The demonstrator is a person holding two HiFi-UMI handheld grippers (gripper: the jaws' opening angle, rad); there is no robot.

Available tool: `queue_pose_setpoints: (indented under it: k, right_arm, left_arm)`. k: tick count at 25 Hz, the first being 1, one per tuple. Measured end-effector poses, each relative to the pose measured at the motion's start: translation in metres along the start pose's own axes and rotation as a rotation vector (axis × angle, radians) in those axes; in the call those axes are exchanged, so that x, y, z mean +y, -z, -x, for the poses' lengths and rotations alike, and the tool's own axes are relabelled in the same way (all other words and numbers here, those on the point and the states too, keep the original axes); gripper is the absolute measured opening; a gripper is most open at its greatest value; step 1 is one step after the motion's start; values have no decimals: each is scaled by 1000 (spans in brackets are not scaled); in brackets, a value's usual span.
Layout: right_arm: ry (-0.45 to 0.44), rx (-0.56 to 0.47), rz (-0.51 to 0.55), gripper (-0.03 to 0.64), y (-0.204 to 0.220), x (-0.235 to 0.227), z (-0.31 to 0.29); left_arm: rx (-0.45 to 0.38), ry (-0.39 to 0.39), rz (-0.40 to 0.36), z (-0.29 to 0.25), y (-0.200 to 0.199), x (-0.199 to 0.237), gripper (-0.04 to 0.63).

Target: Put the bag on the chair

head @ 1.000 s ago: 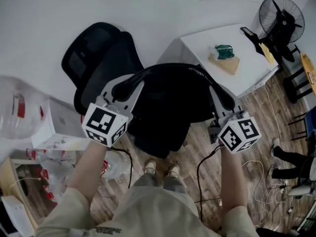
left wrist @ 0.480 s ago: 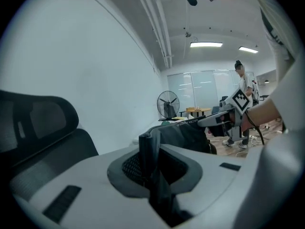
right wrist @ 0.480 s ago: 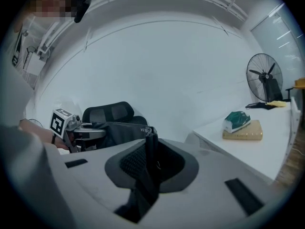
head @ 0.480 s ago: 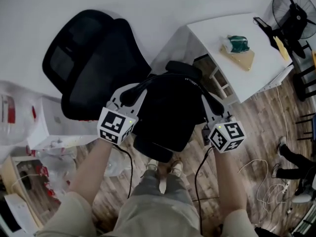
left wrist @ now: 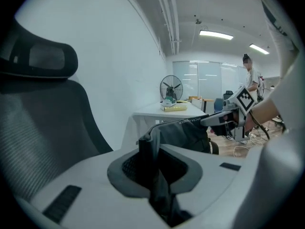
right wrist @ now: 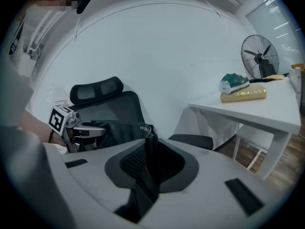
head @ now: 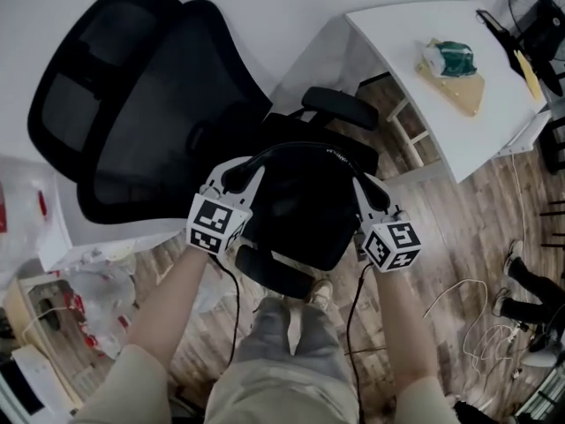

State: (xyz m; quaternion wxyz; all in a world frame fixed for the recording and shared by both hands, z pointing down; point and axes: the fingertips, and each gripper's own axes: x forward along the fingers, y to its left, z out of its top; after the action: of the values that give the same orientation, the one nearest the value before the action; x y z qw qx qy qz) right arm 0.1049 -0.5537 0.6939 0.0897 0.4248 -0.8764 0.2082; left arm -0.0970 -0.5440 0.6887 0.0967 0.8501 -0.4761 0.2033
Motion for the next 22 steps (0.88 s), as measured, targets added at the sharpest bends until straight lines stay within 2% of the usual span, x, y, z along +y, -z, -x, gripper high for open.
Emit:
queue_pose_setpoints:
  k: [5,8,13,19,22]
  right_arm:
    - [-4,91,23,67,60,-14,-25]
    - [-15,138,-45,67,97,-21,-35]
    - [-8,223,-96,70,147,-30,-43]
    - [-15,230,-141,75,165,-29,-47]
    - [-20,279,-129,88,168,-26,-46]
  left_arm:
    - [109,2,21,-31,63,0,63]
    - [156,4,44,-45,100,-1,63]
    - [237,17,112,-59,153,-6,64]
    - [266,-5,183,-60,181,-1,75]
    - [323,-23,218,-54,190,-2,86]
